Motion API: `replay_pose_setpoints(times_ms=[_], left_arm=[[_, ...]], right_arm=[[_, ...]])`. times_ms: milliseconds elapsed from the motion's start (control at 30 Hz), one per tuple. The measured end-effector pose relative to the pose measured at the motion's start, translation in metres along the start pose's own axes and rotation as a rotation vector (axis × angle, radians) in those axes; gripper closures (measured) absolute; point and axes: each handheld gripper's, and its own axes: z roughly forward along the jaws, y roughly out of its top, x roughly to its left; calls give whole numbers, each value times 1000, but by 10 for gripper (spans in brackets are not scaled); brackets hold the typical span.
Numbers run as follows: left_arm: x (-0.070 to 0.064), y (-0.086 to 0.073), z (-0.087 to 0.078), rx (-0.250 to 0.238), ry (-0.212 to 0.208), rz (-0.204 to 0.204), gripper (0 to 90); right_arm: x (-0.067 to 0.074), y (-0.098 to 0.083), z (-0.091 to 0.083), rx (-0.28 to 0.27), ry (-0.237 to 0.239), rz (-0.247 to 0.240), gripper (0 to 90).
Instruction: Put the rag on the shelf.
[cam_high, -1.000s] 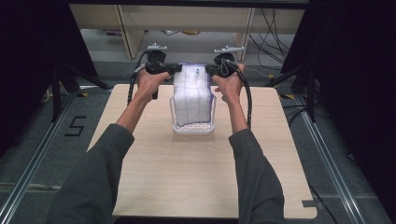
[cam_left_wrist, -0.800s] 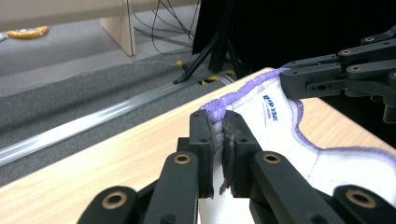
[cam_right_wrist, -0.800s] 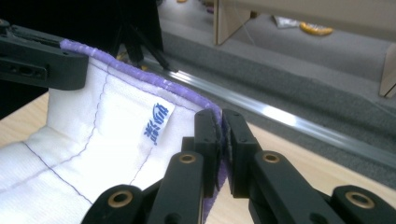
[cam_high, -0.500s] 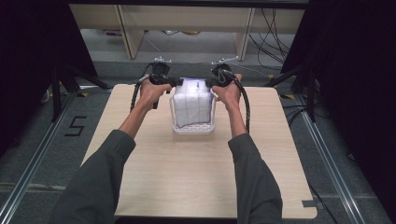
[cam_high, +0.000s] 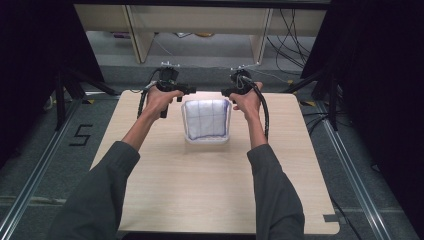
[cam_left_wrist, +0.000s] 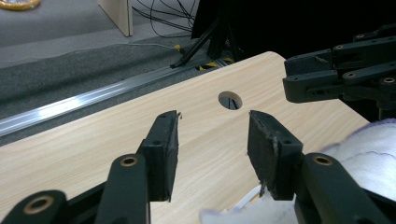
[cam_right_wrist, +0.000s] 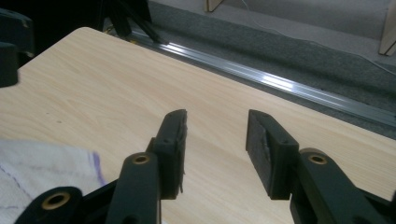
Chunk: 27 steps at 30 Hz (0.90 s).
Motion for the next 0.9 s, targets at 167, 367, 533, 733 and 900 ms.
replay_pose_setpoints(times_ms=[167, 367, 533, 733, 900], left_arm=[[2, 0, -8, -20, 4, -21, 491], [4, -4, -15, -21, -9, -44, 440], [8, -9, -20, -8, -1, -51, 416], [11, -10, -29, -10, 2, -54, 399], [10, -11, -39, -21, -14, -53, 385]], right_arm=[[-4, 0, -7, -25, 6, -3, 565], [-3, 0, -19, -40, 6, 33, 525], [-4, 1, -29, -61, 17, 3, 510], [-4, -4, -36, -47, 13, 22, 480], [-6, -7, -43, -51, 19, 11, 453]])
